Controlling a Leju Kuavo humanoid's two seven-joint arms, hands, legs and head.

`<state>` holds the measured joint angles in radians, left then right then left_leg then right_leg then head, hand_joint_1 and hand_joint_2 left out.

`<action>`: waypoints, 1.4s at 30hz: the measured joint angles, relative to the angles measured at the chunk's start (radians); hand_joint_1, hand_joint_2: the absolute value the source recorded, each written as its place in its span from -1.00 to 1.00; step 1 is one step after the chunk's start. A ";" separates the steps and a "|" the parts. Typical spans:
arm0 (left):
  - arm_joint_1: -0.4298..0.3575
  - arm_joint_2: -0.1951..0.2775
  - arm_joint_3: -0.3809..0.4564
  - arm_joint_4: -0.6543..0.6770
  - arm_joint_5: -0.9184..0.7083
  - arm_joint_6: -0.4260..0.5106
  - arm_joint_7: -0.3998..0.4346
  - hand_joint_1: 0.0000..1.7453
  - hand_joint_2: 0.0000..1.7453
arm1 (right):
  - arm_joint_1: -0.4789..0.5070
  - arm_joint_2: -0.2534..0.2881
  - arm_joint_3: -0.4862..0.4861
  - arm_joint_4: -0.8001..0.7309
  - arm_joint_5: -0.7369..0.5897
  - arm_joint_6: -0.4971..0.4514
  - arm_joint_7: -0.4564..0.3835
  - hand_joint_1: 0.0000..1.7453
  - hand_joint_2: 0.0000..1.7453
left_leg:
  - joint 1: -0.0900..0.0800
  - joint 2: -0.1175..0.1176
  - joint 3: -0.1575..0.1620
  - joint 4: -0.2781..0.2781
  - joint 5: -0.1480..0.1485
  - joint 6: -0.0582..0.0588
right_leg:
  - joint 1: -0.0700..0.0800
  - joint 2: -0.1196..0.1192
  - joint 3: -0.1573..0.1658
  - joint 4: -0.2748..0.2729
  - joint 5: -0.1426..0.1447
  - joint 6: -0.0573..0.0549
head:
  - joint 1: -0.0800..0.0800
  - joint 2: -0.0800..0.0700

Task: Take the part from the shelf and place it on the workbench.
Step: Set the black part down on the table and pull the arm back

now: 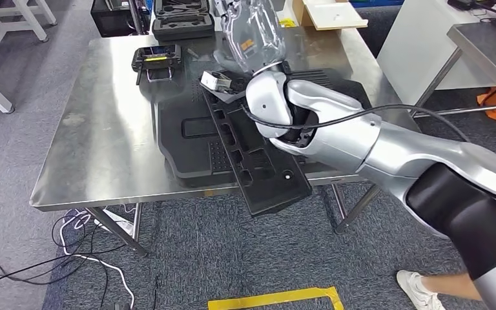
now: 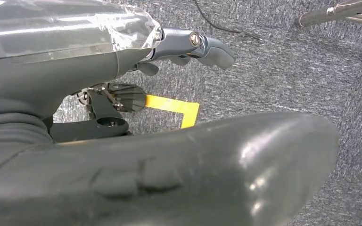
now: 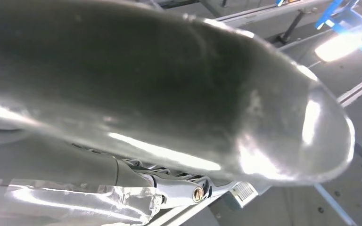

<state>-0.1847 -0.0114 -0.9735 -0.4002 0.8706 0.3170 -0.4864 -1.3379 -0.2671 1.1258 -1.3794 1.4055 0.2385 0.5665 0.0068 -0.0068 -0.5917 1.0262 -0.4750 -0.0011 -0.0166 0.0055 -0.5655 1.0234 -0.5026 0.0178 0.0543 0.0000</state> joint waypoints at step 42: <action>0.001 0.000 -0.018 0.000 0.020 0.016 -0.035 -1.00 -1.00 | 0.605 -0.228 -0.717 -0.695 -0.328 -0.937 -0.265 -1.00 -1.00 | 0.001 -0.001 0.000 0.000 -0.002 -0.001 | 0.001 -0.001 0.001 -0.001 -0.001 0.000 | 0.000 0.000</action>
<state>-0.1833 -0.0114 -0.9914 -0.3998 0.8908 0.3332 -0.5216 -0.7331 -0.4955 0.4093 -2.0747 1.0780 -0.6989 0.3017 0.0078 -0.0075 -0.5912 1.0259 -0.4770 -0.0021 -0.0157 0.0046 -0.5642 1.0225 -0.5035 0.0177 0.0544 0.0000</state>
